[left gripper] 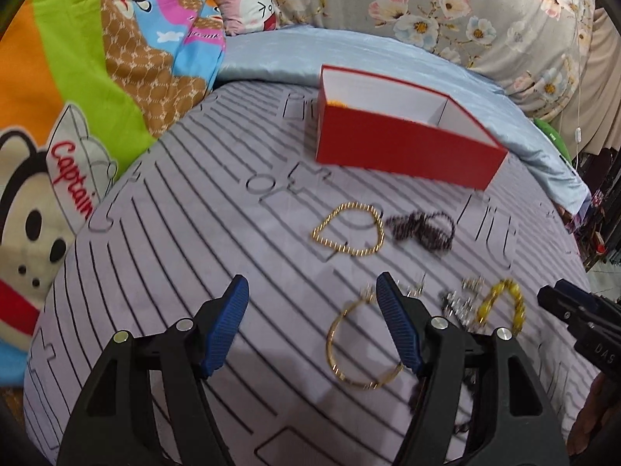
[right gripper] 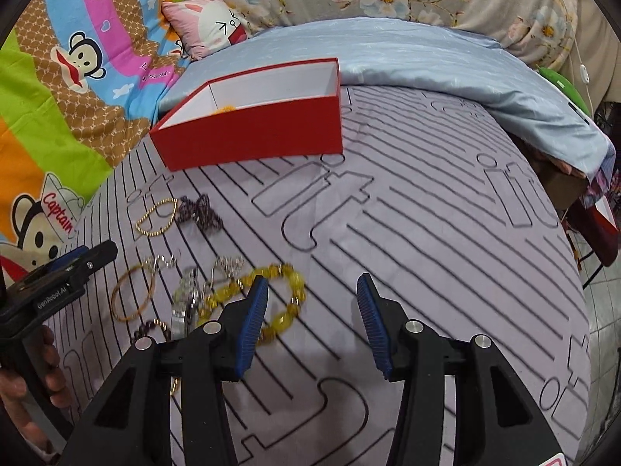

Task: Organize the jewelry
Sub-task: 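Withdraw both tools from the box back over the remaining jewelry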

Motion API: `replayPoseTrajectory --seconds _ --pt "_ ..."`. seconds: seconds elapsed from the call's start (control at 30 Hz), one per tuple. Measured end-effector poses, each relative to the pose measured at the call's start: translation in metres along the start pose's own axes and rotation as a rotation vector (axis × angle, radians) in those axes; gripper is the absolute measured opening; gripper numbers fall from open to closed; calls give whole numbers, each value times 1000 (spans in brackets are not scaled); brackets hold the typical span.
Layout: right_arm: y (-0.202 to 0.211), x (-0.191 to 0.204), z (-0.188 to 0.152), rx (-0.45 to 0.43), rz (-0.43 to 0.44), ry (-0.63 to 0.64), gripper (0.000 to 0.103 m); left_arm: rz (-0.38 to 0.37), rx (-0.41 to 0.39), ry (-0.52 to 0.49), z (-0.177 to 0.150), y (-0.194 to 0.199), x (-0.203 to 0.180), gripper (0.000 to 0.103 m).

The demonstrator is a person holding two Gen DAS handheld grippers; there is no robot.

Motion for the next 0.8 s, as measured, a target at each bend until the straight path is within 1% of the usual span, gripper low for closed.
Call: replayPoseTrajectory --seconds 0.1,0.2,0.33,0.57,0.6,0.7,0.8 --pt "0 2 -9 9 -2 -1 47 -4 27 5 -12 -4 0 65" --pt "-2 4 -13 17 2 -3 47 -10 37 1 -20 -6 -2 64" --pt "-2 5 -16 16 2 -4 47 7 36 -28 -21 -7 -7 64" --pt "-2 2 -15 15 0 -14 47 -35 25 -18 -20 -2 -8 65" --pt "-2 1 -15 15 1 -15 47 -38 23 -25 -20 -1 -10 66" --pt "-3 1 -15 17 3 -17 47 -51 21 -48 -20 0 -21 75" --pt "-4 1 -15 20 4 -16 47 -53 38 -72 -21 -5 -30 75"
Point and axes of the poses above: each gripper's, at about its wrist camera, not at the fingertips, and y roughly against the way its jaws point, x to its left, z to its top, the point moved 1 cm from there along -y, roughly the way its jaws point, and after that the axes turned 3 degrees about -z, right-handed, at the moved point
